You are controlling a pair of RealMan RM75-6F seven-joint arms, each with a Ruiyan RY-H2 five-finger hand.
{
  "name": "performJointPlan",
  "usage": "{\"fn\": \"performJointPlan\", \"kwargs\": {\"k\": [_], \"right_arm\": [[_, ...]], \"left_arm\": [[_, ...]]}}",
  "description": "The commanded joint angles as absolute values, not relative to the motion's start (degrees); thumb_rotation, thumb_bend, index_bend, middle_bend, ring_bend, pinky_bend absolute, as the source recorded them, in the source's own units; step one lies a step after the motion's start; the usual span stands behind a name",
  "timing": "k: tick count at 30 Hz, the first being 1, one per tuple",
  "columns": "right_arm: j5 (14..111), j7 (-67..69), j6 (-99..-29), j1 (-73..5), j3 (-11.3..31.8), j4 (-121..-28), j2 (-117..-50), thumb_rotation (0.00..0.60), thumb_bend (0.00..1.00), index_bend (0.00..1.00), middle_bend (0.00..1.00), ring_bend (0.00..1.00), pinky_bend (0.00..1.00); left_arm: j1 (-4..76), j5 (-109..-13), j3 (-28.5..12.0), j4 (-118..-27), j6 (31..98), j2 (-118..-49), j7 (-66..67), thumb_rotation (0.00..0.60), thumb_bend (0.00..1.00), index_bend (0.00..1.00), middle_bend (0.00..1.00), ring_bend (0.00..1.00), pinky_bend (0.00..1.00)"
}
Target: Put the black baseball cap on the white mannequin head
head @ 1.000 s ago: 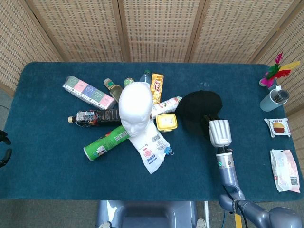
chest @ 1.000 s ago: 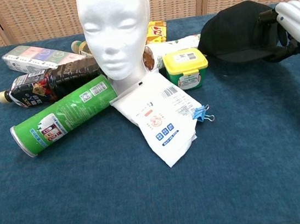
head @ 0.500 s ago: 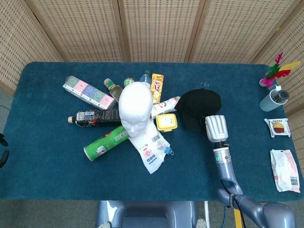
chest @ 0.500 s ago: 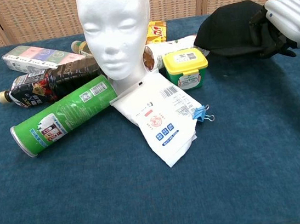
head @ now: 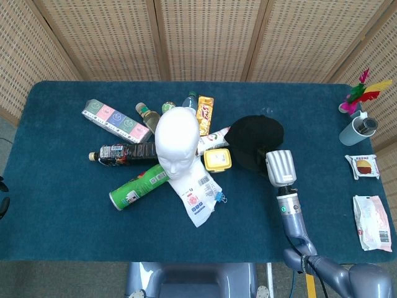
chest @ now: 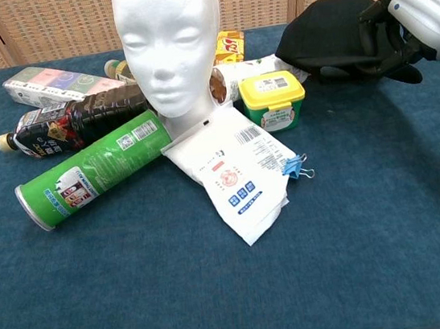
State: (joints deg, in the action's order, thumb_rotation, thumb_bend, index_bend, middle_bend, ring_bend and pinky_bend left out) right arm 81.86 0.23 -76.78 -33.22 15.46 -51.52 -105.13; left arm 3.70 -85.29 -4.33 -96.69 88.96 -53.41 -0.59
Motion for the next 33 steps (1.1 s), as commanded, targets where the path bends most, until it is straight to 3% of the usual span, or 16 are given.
{"fn": "performJointPlan", "kwargs": {"k": [1, 13, 33], "right_arm": [[81.73, 0.48, -76.45, -32.9, 14.96, -52.51, -104.42, 0.6, 0.51, 0.64, 0.61, 0.74, 0.88], [82.82, 2.22, -79.46, -32.32, 14.78, -55.57, -103.02, 0.6, 0.55, 0.64, 0.6, 0.72, 0.86], [86.68, 11.54, -94.0, -34.92, 20.66, -51.45, -101.78, 0.6, 0.55, 0.64, 0.6, 0.72, 0.86]], "left_arm": [[3.8, -85.45, -4.35, -96.61, 88.91, -53.49, -0.62, 0.6, 0.37, 0.48, 0.36, 0.29, 0.31], [3.88, -85.49, -4.5, -96.65, 88.95, -53.5, -0.49, 0.6, 0.37, 0.48, 0.36, 0.29, 0.31], [4.31, -86.62, -4.32, -98.33, 88.88, -53.49, 1.49, 0.6, 0.37, 0.48, 0.36, 0.29, 0.31]]}}
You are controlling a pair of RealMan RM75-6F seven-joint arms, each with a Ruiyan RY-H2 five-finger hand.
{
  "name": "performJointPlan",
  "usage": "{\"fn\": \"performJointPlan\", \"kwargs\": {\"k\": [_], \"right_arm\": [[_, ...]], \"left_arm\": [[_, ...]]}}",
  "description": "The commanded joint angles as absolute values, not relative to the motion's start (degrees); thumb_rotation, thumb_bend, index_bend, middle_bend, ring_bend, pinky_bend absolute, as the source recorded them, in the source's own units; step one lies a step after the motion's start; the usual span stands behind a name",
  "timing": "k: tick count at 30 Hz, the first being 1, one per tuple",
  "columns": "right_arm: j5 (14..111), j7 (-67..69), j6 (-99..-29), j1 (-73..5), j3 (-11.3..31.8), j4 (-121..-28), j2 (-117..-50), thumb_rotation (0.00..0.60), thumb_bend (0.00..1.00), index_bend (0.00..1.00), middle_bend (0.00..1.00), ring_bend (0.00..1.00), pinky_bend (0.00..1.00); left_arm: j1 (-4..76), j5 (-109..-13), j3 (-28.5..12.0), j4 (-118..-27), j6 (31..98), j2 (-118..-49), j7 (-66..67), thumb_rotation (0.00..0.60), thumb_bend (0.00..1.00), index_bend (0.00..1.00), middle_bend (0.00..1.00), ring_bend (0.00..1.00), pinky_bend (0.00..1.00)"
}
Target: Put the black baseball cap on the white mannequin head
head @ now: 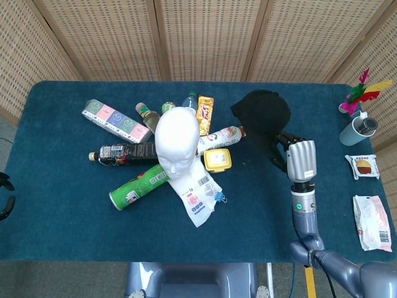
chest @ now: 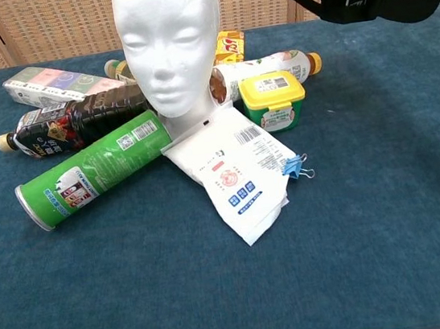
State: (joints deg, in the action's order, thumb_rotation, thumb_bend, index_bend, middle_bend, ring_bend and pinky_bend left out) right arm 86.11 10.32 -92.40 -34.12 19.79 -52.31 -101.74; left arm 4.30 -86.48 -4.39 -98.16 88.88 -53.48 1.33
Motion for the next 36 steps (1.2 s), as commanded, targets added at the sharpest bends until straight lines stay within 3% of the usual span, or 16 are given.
{"fn": "performJointPlan", "kwargs": {"k": [1, 16, 36], "right_arm": [[86.85, 12.11, -94.63, -35.21, 20.93, -51.19, -101.85, 0.6, 0.55, 0.64, 0.6, 0.72, 0.86], [89.93, 12.66, -98.92, -40.39, 22.4, -51.76, -101.43, 0.6, 0.55, 0.64, 0.6, 0.73, 0.86], [95.56, 7.38, -96.26, -49.34, 20.77, -53.5, -100.31, 0.6, 0.55, 0.64, 0.6, 0.72, 0.86]], "left_arm": [[4.32, -86.68, -4.29, -98.42, 88.86, -53.51, 1.59, 0.6, 0.37, 0.48, 0.36, 0.29, 0.31], [4.63, -86.86, -3.96, -98.79, 88.12, -54.06, 2.14, 0.6, 0.37, 0.48, 0.36, 0.29, 0.31], [3.39, -86.01, -3.55, -97.08, 89.01, -53.98, 0.45, 0.6, 0.37, 0.48, 0.36, 0.29, 0.31]]}}
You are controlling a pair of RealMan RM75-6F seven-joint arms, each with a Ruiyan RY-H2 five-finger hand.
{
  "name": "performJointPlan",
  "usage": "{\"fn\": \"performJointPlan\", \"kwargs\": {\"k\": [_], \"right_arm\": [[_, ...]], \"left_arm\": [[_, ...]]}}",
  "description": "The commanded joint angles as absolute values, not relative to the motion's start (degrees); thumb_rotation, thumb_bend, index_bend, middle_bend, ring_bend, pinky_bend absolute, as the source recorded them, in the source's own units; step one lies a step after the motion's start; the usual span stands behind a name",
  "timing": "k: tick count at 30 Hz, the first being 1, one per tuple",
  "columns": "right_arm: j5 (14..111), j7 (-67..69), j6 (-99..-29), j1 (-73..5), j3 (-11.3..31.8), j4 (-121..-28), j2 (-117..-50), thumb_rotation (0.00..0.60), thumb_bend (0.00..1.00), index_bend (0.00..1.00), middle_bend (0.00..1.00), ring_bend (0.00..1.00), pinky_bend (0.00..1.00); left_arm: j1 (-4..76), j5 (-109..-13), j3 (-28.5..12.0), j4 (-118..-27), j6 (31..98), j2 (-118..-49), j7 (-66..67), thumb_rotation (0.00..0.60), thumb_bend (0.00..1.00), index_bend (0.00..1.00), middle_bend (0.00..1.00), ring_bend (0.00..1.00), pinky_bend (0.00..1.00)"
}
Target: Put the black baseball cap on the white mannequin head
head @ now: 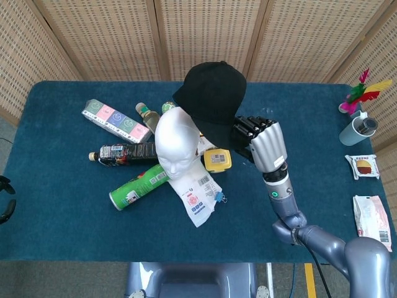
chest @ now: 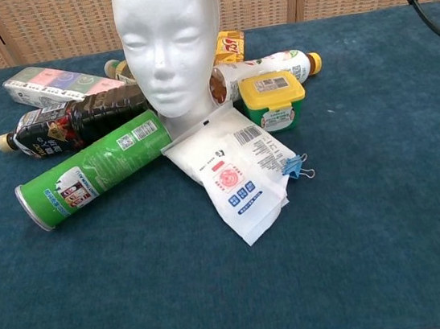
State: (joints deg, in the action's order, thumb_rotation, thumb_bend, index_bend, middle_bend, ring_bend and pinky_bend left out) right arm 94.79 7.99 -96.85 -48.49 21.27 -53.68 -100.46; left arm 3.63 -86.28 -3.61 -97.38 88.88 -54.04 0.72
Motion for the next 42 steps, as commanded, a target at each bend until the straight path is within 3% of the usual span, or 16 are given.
{"fn": "performJointPlan", "kwargs": {"k": [1, 25, 42], "right_arm": [[95.85, 7.09, -96.02, -49.7, 20.53, -53.42, -100.26, 0.6, 0.55, 0.64, 0.6, 0.72, 0.86], [99.04, 0.67, -87.64, -56.98, 15.64, -50.56, -100.56, 0.6, 0.55, 0.64, 0.6, 0.72, 0.86], [99.58, -4.35, -88.39, -53.5, 11.62, -59.54, -98.29, 0.6, 0.55, 0.64, 0.6, 0.72, 0.86]], "left_arm": [[3.27, -85.9, -3.52, -96.89, 89.05, -53.97, 0.25, 0.6, 0.37, 0.48, 0.36, 0.29, 0.31], [2.24, -85.09, -3.1, -92.97, 88.93, -55.24, -3.5, 0.6, 0.37, 0.48, 0.36, 0.29, 0.31], [3.09, -85.71, -3.13, -92.03, 87.76, -56.22, -4.08, 0.6, 0.37, 0.48, 0.36, 0.29, 0.31]]}}
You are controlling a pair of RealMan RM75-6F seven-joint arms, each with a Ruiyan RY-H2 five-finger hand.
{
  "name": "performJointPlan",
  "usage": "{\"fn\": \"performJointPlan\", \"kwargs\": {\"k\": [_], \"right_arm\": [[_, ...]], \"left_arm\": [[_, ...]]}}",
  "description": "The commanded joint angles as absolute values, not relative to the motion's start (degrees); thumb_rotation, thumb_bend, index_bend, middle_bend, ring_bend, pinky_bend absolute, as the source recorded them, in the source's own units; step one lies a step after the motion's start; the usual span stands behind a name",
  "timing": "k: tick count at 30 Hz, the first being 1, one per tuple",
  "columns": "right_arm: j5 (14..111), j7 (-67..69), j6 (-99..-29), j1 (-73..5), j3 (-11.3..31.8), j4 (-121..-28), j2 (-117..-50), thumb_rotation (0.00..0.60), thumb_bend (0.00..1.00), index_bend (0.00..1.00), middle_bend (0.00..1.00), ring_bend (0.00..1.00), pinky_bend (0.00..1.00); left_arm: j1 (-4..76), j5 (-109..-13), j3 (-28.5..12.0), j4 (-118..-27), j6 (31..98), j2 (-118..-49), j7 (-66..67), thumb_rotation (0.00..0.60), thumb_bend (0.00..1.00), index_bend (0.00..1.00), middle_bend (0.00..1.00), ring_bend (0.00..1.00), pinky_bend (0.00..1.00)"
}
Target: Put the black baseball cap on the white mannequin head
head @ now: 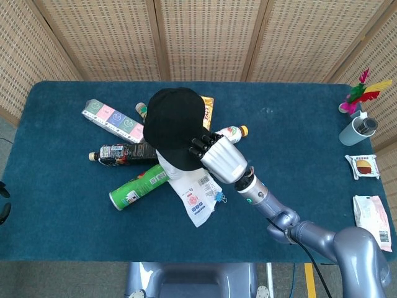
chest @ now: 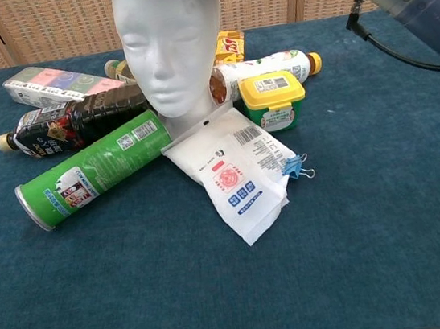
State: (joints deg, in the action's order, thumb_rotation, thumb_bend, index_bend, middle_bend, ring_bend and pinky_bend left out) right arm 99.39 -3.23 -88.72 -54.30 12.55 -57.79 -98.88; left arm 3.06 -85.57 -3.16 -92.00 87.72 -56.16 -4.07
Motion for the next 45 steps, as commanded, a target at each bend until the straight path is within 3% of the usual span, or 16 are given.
{"fn": "performJointPlan", "kwargs": {"k": [1, 35, 45], "right_arm": [[99.65, -4.78, -88.25, -53.29, 11.35, -60.03, -98.19, 0.6, 0.55, 0.64, 0.6, 0.72, 0.86], [99.01, -5.39, -85.1, -50.49, 9.75, -62.98, -98.11, 0.6, 0.55, 0.64, 0.6, 0.72, 0.85], [98.86, -5.69, -83.97, -51.1, 10.71, -64.55, -97.87, 0.6, 0.55, 0.61, 0.56, 0.69, 0.83]], "left_arm": [[3.07, -85.77, -3.1, -92.02, 87.78, -56.25, -4.07, 0.6, 0.37, 0.48, 0.36, 0.29, 0.31], [3.15, -85.72, -2.72, -91.12, 86.84, -56.73, -4.65, 0.6, 0.37, 0.48, 0.36, 0.29, 0.31], [3.1, -85.51, -2.72, -90.96, 86.78, -56.8, -4.65, 0.6, 0.36, 0.48, 0.36, 0.29, 0.31]]}}
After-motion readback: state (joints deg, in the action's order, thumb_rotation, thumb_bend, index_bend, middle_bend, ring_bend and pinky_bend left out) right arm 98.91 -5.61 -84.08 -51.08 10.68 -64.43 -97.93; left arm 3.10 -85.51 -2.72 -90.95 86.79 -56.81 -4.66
